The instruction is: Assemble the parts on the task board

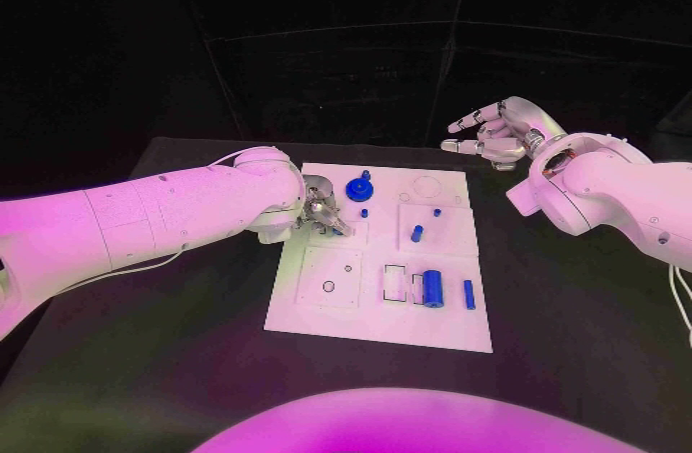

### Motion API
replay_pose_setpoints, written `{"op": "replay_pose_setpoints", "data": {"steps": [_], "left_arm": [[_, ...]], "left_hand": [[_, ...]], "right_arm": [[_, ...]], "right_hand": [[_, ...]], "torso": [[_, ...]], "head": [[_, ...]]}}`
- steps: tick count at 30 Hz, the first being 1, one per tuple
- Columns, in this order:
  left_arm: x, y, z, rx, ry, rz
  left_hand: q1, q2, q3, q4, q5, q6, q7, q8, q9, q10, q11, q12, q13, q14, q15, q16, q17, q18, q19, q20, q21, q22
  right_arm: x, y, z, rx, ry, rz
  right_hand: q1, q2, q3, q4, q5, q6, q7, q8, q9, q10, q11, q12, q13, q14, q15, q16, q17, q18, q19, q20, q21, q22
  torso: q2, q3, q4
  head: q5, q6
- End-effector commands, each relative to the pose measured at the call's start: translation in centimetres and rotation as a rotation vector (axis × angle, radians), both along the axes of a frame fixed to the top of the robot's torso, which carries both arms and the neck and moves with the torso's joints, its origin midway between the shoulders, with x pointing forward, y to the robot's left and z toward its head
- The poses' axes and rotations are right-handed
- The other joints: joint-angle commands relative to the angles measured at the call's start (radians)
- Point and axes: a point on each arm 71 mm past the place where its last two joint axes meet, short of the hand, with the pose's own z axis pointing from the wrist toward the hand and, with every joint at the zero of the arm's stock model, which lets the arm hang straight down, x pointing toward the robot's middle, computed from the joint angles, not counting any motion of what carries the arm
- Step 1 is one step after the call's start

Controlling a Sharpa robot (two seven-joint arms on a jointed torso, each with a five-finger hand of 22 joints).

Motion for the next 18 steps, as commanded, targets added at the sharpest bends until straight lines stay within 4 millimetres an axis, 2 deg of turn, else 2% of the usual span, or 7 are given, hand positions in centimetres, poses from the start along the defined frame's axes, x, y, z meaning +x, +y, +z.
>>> {"op": "replay_pose_setpoints", "data": {"steps": [1,11,18], "left_arm": [[-0.13,0.11,-0.16,0.011,0.014,-0.002],[0.31,0.26,-0.16,0.020,0.036,0.000],[0.76,0.01,-0.17,0.043,0.068,-0.015]], "left_hand": [[0.004,0.016,0.107,-0.097,0.006,0.006,-0.001,0.003,0.001,0.003,-0.003,0.002,0.001,0.104,0.000,0.003,0.263,-0.020,0.006,0.001,0.006,0.002],[-0.002,0.015,0.118,-0.099,0.006,0.007,0.000,0.004,0.002,0.005,-0.003,0.002,0.001,0.104,0.000,0.003,0.263,-0.020,0.007,0.002,0.006,0.003],[-0.031,0.014,0.130,-0.089,0.005,0.008,0.001,0.004,0.003,0.004,-0.001,0.001,-0.001,0.104,0.001,0.003,0.263,-0.019,0.004,0.002,0.001,-0.002]], "right_arm": [[0.01,0.11,0.12,0.001,-0.001,0.007],[0.04,0.19,0.11,0.002,-0.001,0.008],[0.07,0.28,0.10,0.002,-0.001,0.009]], "right_hand": [[-0.003,0.004,-0.006,-0.003,0.003,0.005,-0.005,0.006,-0.001,-0.002,-0.003,-0.002,-0.002,0.047,-0.010,-0.004,0.000,0.019,-0.001,-0.004,-0.004,-0.001],[-0.003,0.004,-0.006,-0.003,0.003,0.005,-0.005,0.006,-0.001,-0.002,-0.003,-0.002,-0.002,0.047,-0.010,-0.004,0.000,0.019,-0.001,-0.004,-0.004,-0.001],[-0.003,0.004,-0.006,-0.003,0.003,0.005,-0.005,0.006,-0.001,-0.002,-0.003,-0.002,-0.002,0.047,-0.010,-0.004,0.000,0.019,-0.001,-0.004,-0.004,-0.001]], "torso": [[-0.001,0.0004,-0.0004],[0.000,0.0007,-0.0001],[0.001,0.0010,-0.0013]], "head": [[0.000,0.000],[0.000,0.001],[0.001,-0.001]]}}
